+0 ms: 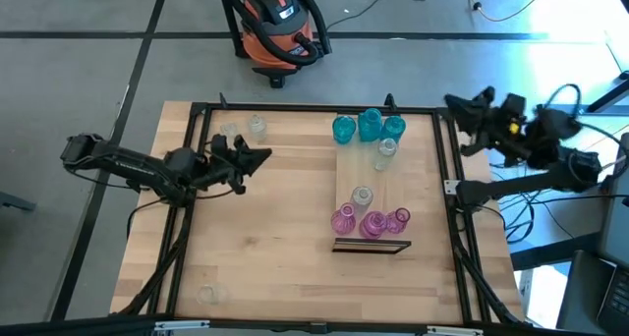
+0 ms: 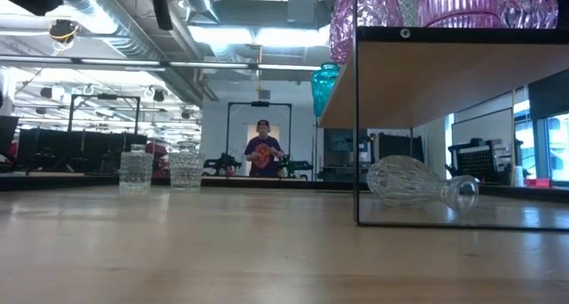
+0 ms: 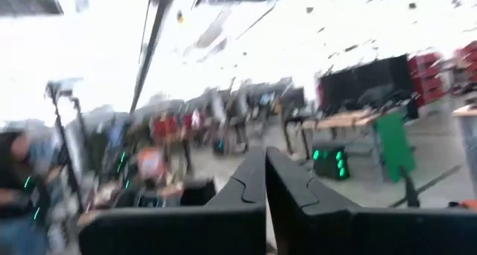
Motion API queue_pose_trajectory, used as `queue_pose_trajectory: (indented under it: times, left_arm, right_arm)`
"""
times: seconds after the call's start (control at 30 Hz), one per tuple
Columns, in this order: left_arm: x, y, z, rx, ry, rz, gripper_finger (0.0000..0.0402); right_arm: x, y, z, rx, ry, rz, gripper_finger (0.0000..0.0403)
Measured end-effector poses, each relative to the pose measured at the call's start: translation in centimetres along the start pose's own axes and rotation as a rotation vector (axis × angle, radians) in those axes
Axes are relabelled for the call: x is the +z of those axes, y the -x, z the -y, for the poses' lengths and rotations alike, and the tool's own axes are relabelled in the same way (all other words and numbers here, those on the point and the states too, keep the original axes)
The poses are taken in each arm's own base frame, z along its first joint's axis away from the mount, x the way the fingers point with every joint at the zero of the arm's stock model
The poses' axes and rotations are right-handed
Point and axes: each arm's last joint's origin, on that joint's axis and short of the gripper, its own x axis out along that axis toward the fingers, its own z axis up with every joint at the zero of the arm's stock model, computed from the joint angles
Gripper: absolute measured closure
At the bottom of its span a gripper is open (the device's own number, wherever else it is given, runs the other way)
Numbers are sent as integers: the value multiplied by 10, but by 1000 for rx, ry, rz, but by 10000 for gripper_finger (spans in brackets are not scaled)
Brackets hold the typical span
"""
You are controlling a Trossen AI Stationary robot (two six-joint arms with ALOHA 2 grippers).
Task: Sort vases onto shelf
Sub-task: Put the transparent vase on the shelf aligned with the other transparent vase
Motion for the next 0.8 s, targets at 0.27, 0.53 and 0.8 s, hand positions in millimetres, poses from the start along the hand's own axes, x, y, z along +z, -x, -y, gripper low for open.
queue_pose_trajectory:
  times: [0.27,0.53,0.8]
  left_arm:
    - [-13,-20,-40,-85,59,-231,401]
    - [-28,-30,-79,-141,98,-480,401]
    - [-25,-20,-93,57,8,-516,401]
  right_arm:
    - [-46,25,22,-142,4,35,403]
    - [-70,30,28,-218,92,-104,403]
    - [-72,33,30,-246,102,-143,403]
